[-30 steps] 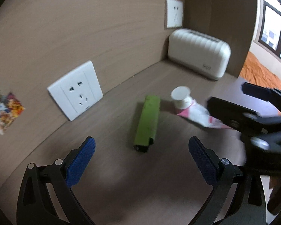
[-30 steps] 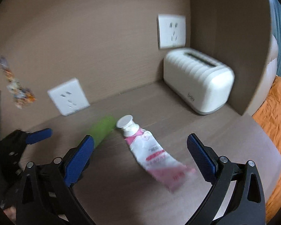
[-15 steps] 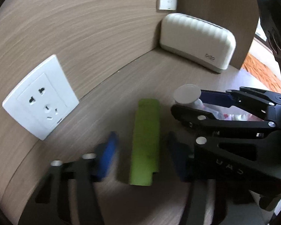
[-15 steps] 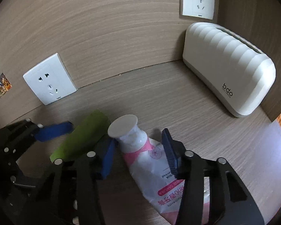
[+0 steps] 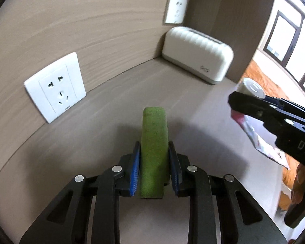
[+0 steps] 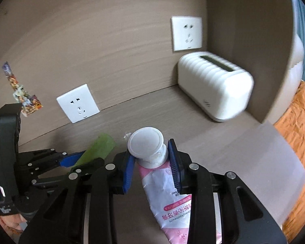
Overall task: Collect trash
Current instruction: 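Carry lighter and tube over the white bin and open both tools to drop them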
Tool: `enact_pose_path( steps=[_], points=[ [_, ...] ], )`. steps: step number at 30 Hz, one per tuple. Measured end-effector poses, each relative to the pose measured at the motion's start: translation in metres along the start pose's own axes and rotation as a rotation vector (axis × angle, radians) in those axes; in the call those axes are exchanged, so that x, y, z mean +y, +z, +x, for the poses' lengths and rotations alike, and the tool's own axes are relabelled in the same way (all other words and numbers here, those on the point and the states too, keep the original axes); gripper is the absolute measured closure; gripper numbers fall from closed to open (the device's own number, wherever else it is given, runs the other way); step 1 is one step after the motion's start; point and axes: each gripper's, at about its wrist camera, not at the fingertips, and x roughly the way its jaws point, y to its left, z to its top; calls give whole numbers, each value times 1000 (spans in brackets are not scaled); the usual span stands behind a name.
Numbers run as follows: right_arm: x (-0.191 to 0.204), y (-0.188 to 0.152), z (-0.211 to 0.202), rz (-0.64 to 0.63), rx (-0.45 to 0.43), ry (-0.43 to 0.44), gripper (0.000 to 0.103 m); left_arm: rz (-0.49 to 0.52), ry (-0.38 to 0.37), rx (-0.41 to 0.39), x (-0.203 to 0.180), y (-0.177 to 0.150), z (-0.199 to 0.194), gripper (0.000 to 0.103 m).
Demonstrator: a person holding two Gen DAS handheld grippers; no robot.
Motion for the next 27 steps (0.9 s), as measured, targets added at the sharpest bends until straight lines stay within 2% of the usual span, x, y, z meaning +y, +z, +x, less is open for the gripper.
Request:
enact_pose_path(
  steps=[6,14,24,27],
  points=[
    [-15,-23,-49,37,-31,-49,70,46,-61,-11,-36,-16,-30,77],
    [-54,-73,-99,142,-25,-165,70,224,-184,26,-118,-44,-40,77],
    [-105,-151,-156,322,12,-326,70,479,-359,133,-235,-95,-26,77],
    [-119,-176,-166,369,43,-358,70,543,-386,161,-264,-111,-21,77]
  ],
)
